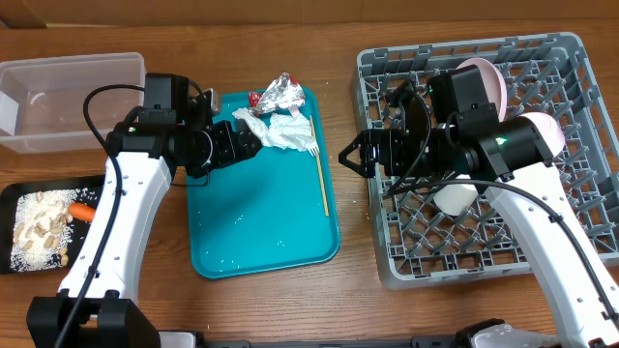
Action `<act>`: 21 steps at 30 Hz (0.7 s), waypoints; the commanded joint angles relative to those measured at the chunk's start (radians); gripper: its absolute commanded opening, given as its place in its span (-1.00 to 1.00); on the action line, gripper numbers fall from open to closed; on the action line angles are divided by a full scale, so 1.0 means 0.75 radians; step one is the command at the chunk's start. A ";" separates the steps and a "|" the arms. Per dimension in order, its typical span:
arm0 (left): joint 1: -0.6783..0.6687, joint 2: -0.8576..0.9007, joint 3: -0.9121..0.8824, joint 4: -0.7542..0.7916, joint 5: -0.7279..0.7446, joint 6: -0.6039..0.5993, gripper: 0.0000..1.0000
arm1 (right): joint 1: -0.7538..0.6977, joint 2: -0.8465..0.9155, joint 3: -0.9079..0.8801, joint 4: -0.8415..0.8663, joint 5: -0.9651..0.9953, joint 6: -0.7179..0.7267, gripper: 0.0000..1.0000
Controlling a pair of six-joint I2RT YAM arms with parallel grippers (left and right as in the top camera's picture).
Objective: Sort waste into correct bins and load items into the dishwasher rack
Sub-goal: 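Grasp the crumpled white napkins on the tray with the left gripper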
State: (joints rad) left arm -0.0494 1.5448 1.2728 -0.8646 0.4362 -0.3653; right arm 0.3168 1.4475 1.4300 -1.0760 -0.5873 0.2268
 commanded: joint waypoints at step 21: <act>-0.116 0.068 0.034 0.390 0.037 -0.739 1.00 | 0.004 0.003 -0.006 0.033 0.309 -0.015 1.00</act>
State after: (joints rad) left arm -0.1299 1.5879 1.2766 -0.6239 0.4149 -0.8333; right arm 0.3168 1.4479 1.4300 -1.0592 -0.3733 0.2272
